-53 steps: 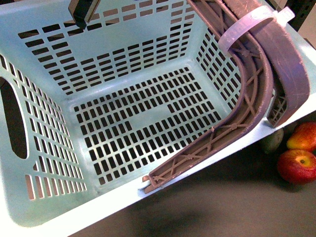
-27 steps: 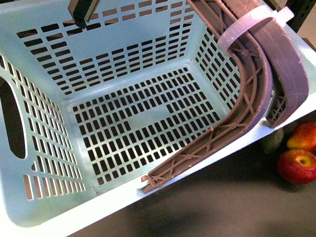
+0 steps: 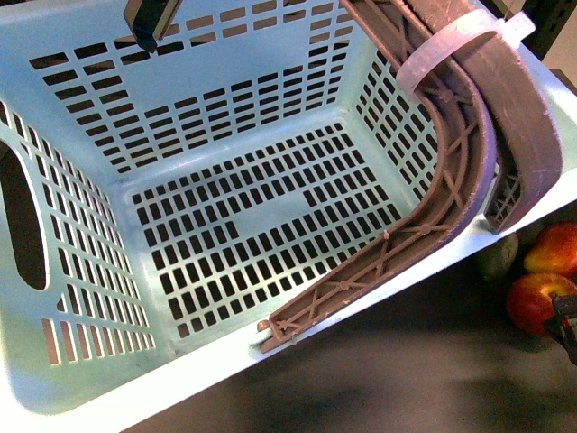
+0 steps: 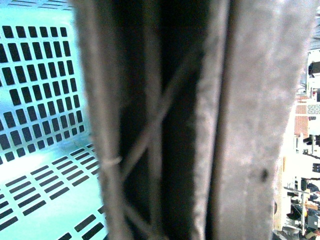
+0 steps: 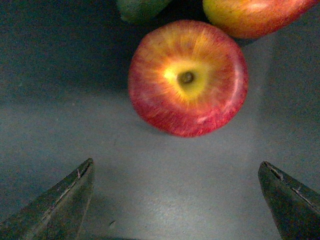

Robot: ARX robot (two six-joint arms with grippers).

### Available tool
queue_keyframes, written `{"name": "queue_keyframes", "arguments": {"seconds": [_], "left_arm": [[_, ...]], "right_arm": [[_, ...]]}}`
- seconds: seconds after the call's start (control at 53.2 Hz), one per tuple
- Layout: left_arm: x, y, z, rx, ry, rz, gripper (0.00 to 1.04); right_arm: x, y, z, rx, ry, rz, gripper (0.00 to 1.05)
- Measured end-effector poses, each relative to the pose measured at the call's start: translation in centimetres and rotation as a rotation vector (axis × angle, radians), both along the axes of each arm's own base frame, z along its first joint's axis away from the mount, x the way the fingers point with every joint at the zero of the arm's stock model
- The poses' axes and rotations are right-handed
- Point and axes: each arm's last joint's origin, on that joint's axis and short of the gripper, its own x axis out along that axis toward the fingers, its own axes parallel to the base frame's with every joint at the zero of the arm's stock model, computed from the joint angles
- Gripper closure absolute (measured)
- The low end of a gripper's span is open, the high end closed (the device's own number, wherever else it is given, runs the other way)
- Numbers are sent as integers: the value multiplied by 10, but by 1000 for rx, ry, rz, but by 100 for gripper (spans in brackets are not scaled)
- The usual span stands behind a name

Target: Pick apple with right arm and hold basket with left

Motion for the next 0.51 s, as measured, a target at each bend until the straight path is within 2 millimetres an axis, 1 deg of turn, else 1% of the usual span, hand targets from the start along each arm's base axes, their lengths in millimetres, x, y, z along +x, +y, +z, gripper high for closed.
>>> {"name": "queue_keyframes", "arguments": {"seconds": [0.15, 0.507], "left_arm": [[0, 0, 0, 0, 0, 0, 90], [0, 0, 0, 0, 0, 0, 90]], "right_arm": [[13, -2, -9, -11, 13, -7, 9], [38, 3, -26, -24, 24, 0, 9]]}}
